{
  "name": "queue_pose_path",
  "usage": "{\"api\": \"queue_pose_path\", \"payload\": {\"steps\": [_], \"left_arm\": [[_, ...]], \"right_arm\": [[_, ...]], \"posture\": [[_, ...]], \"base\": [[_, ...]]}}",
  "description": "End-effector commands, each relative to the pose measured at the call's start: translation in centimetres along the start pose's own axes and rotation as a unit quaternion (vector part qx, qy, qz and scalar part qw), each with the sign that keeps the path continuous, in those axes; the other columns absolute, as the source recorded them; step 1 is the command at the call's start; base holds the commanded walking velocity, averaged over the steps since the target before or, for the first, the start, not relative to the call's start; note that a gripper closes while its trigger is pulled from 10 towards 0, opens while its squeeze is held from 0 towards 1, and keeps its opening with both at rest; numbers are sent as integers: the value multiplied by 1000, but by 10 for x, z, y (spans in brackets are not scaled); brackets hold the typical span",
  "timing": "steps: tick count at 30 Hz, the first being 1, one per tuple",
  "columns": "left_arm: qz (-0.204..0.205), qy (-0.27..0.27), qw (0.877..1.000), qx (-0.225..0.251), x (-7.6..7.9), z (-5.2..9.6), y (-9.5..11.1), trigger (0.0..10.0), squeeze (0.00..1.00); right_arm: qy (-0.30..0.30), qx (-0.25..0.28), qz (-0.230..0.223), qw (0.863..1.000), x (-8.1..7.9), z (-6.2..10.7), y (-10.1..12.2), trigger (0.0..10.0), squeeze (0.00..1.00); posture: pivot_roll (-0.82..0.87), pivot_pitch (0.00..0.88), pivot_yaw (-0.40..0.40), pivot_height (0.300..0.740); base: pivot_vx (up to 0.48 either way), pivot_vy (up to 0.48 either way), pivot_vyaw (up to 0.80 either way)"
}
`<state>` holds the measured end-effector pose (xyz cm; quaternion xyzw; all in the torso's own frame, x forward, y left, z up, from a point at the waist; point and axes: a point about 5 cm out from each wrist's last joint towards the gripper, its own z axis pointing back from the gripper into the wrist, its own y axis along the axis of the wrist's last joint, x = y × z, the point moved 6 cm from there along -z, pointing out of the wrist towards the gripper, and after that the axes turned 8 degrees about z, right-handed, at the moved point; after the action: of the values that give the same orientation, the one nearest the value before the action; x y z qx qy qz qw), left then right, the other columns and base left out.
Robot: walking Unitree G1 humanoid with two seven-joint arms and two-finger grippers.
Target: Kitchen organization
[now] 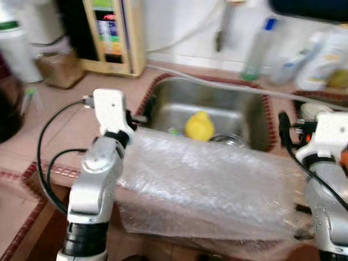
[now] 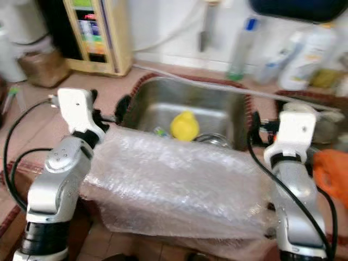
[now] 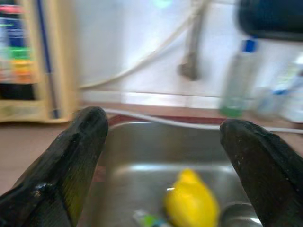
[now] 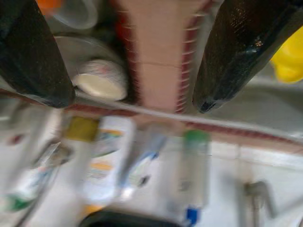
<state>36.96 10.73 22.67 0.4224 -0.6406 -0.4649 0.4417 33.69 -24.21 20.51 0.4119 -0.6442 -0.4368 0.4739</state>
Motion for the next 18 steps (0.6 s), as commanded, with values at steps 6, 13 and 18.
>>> {"api": "queue_pose_path", "payload": {"steps": [6, 13, 18], "left_arm": [[-5, 0, 1000, -5, 3, 2, 1, 10000, 0], [4, 8, 1000, -12, 1, 0, 0, 10000, 0], [5, 7, 1000, -18, 2, -1, -3, 10000, 0]], "right_arm": [[15, 13, -6, 1000, -9, 1, 10, 10000, 169], [27, 17, -15, 999, -17, 2, 14, 10000, 0], [30, 15, -15, 999, -18, 2, 14, 10000, 0]], "posture": [[-1, 141, 1, 740], [-3, 143, 3, 740], [-5, 144, 2, 740]], "base": [[0, 0, 0], [0, 0, 0], [0, 0, 0]]}}
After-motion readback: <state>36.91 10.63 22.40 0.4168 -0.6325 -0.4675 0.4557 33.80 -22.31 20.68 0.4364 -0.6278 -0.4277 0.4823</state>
